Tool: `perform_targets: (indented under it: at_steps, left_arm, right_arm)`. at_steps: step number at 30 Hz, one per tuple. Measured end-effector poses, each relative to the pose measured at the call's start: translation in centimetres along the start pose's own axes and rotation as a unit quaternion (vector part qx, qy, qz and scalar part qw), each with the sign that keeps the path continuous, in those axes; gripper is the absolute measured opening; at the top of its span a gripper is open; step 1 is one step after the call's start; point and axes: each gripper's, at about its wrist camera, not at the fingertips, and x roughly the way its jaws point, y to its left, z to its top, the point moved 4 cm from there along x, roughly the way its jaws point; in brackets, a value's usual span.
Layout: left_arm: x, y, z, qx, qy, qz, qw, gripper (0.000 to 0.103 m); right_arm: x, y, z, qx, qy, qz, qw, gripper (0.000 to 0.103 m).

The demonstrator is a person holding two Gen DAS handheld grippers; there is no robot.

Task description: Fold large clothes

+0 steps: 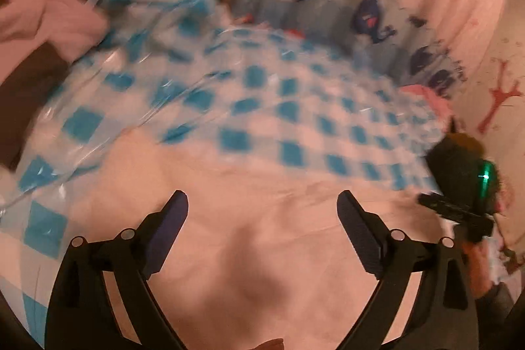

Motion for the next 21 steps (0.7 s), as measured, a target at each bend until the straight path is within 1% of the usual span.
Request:
perform_targets:
  at_steps: [1,2,3,4,5,6,7,8,9,10,11,12,13,14,16,17,18,19,20,21]
  left_arm:
    - [1.8,1.7,-1.1,-0.016,0.02,0.013,0.9996,0.088]
    - [4.4,4.0,-3.0,-0.047,0.047,-0.017,0.9976,0.085]
    - [4.8,5.3,-3.5,-0.078,0.044,-0.048,0.9948,0.081]
    - [4.8,5.9,-3.5,-0.095,0.036,-0.055,0.9933,0.079]
    - [4.7,6.1,-3.3,-0.1,0.036,-0.056,0.9927,0.079]
    - [4.6,6.0,-3.2,-0.09,0.042,-0.045,0.994,0.079]
    - [4.2,5.7,-2.9,-0.08,0.045,-0.027,0.9954,0.079]
    - [3.4,5.6,-2.6,-0.076,0.041,-0.005,0.9962,0.079]
    - [1.1,5.3,-2.2,-0.093,0.016,-0.007,0.9955,0.079]
    - [-0.7,4.9,-2.0,-0.1,-0.002,-0.029,0.9945,0.08]
    - [-3.0,3.7,-2.0,-0.093,-0.025,-0.042,0.9945,0.082]
    - [-4.5,2.8,-2.3,-0.08,-0.043,-0.044,0.9949,0.087]
    - [-6.3,1.4,-3.0,-0.058,-0.066,-0.048,0.995,0.089]
    - [-6.9,0.8,-3.3,-0.046,-0.072,-0.051,0.995,0.09]
    - [-7.1,-0.6,-5.1,-0.008,-0.066,-0.043,0.9969,0.09]
    - [-6.1,-0.7,-6.2,0.008,-0.05,-0.032,0.9982,0.09]
    - [-5.4,0.0,-7.0,0.009,-0.035,-0.022,0.9991,0.09]
    - [-3.5,1.1,-8.1,0.005,-0.009,-0.004,0.9999,0.09]
    - [-2.1,1.9,-9.2,0.003,0.001,-0.029,0.9996,0.09]
    - [-2.7,2.6,-9.7,0.002,0.001,-0.036,0.9993,0.09]
  right_arm:
    - [1.8,-0.9,-0.6,0.009,0.019,-0.01,1.0,0.096]
    - [4.1,-2.4,-2.2,0.024,0.041,-0.003,0.999,0.098]
    - [4.4,-3.6,-2.8,0.053,0.028,0.038,0.997,0.097]
    - [4.0,-4.3,-2.8,0.073,0.012,0.044,0.996,0.096]
    - [4.2,-4.3,-2.8,0.071,0.017,0.042,0.996,0.096]
    - [4.2,-4.1,-2.8,0.062,0.027,0.037,0.997,0.096]
    - [3.9,-3.9,-2.6,0.053,0.038,0.034,0.997,0.096]
    - [2.7,-3.9,-2.3,0.049,0.037,0.023,0.998,0.096]
    - [0.5,-3.8,-2.0,0.055,0.013,0.02,0.998,0.096]
    - [-2.2,-3.1,-1.8,0.054,-0.022,0.038,0.998,0.096]
    - [-3.7,-2.2,-1.5,0.042,-0.045,0.047,0.997,0.096]
    - [-6.1,-0.6,-1.6,0.012,-0.07,0.053,0.996,0.096]
    - [-8.1,1.3,-2.1,-0.022,-0.087,0.064,0.994,0.096]
    - [-9.2,3.0,-2.9,-0.049,-0.098,0.075,0.991,0.096]
    - [-10.1,5.9,-4.9,-0.105,-0.101,0.084,0.986,0.096]
    - [-9.3,7.5,-6.4,-0.145,-0.088,0.073,0.983,0.096]
    - [-7.5,8.4,-7.9,-0.172,-0.069,0.06,0.981,0.096]
    - [-5.2,8.5,-9.8,-0.186,-0.042,0.047,0.981,0.098]
    - [-3.2,7.8,-10.9,-0.166,-0.042,0.076,0.982,0.098]
    - [-3.2,7.4,-11.1,-0.154,-0.052,0.084,0.983,0.098]
